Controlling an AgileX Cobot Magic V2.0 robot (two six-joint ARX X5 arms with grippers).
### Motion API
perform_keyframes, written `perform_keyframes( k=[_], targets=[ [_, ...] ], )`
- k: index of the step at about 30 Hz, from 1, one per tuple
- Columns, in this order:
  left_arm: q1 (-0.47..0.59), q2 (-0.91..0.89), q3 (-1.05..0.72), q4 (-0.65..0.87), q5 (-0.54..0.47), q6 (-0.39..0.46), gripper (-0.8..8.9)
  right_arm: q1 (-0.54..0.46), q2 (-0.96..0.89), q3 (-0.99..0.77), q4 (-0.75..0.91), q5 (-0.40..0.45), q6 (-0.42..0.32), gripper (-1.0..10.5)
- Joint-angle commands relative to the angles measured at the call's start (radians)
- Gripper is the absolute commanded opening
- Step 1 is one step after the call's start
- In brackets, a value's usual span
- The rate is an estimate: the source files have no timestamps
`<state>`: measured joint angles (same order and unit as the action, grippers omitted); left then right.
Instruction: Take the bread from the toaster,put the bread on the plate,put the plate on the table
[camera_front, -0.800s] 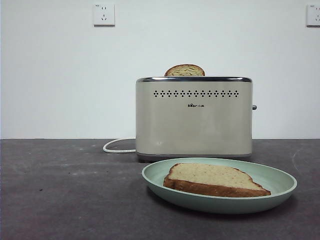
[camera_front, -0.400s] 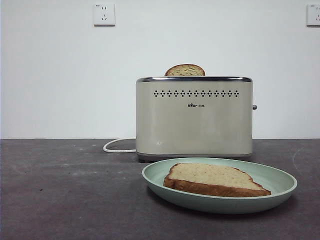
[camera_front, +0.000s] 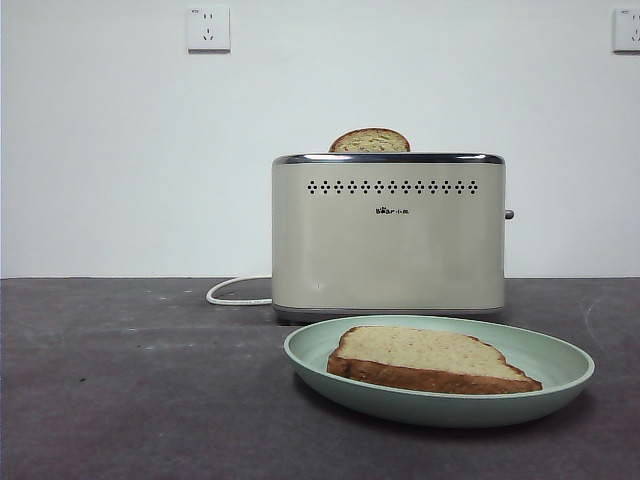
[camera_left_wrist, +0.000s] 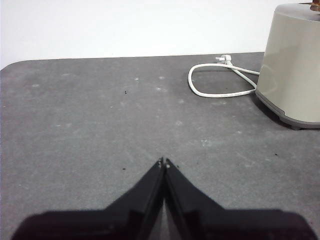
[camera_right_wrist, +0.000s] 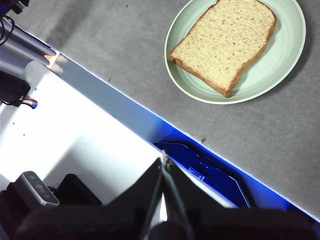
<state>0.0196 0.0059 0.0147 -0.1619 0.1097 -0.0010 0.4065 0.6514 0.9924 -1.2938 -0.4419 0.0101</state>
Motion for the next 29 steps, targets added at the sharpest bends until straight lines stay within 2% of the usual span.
perform_keyframes(
  k=[1,6,9,11,13,18,23,27,29],
  targets=[
    [0.003,-0.004,-0.012,0.003,-0.003,-0.006,-0.04,0.002,-0.002,-0.008,0.002,0.003,-0.008,0.0],
    [0.003,-0.004,-0.012,0.003,-0.003,-0.006,-0.04,0.002,-0.003,-0.008,0.002,0.003,-0.008,0.0],
    [0.003,-0.004,-0.012,0.003,-0.003,-0.006,-0.04,-0.003,-0.004,-0.008,0.043,0.064,-0.076,0.0],
    [0.003,-0.004,-0.012,0.003,-0.003,-0.006,-0.04,-0.022,-0.016,-0.008,0.12,0.106,-0.125,0.0],
    [0.003,-0.004,-0.012,0.003,-0.003,-0.006,-0.04,-0.052,-0.026,-0.008,0.231,0.107,-0.151,0.0],
    [0.003,-0.004,-0.012,0.003,-0.003,-0.006,-0.04,-0.162,-0.067,-0.008,0.505,0.111,-0.15,0.0],
    [0.003,-0.004,-0.012,0.003,-0.003,-0.006,-0.04,-0.259,-0.123,-0.028,0.638,0.136,-0.157,0.0],
    [0.003,-0.004,-0.012,0.003,-0.003,-0.006,-0.04,-0.33,-0.198,-0.121,0.743,0.142,-0.158,0.0],
    [0.003,-0.004,-0.012,0.004,-0.003,-0.006,-0.04,-0.354,-0.25,-0.208,0.824,0.175,-0.158,0.0]
  ],
)
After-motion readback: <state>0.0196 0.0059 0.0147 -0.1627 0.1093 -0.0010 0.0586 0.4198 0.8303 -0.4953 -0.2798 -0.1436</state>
